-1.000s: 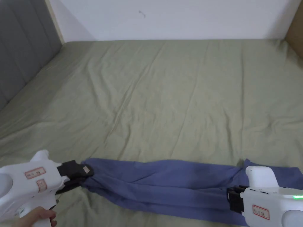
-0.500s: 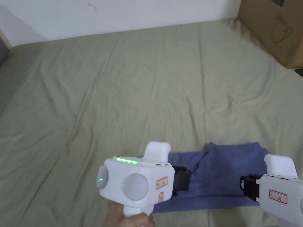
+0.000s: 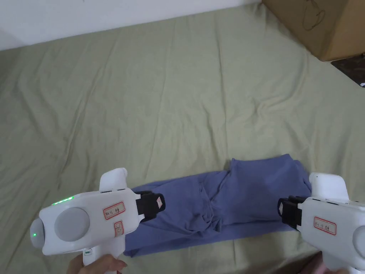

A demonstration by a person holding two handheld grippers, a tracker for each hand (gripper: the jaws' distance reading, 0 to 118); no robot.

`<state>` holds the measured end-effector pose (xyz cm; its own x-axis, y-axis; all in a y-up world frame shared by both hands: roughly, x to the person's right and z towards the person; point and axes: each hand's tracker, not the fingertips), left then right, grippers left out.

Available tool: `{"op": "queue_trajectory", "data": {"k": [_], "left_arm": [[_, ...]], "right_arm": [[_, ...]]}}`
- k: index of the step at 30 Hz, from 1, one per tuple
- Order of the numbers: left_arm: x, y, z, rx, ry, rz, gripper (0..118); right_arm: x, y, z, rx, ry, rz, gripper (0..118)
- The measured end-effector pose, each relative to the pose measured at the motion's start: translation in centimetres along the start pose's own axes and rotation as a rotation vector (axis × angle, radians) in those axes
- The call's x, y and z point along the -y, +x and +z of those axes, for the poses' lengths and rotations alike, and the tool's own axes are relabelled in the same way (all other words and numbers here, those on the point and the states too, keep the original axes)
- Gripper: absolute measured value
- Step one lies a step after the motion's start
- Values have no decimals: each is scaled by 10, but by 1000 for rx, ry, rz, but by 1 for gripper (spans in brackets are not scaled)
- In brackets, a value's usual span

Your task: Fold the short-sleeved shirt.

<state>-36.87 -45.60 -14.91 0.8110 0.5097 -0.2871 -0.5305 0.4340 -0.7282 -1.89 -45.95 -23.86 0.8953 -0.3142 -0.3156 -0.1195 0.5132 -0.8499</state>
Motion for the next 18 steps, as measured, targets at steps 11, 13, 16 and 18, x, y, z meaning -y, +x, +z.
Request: {"op": "queue_trajectory", "data": {"k": [11,13,16,18], "left_arm": [[51,55,-85,114,-271,-87,0],[51,59,-85,151,-268,-72,0],[47,61,-78,177,-277,-79,0],[44,57,-61,184,-228,-113,1]], "right_arm": [[6,4,-11,-19,-14,-18,1],[7,6,-11,-15,-13,-21,1],[7,7,-10,-10,-14,-22,1],[5,6,-7,-5,-9,-15,1]]}}
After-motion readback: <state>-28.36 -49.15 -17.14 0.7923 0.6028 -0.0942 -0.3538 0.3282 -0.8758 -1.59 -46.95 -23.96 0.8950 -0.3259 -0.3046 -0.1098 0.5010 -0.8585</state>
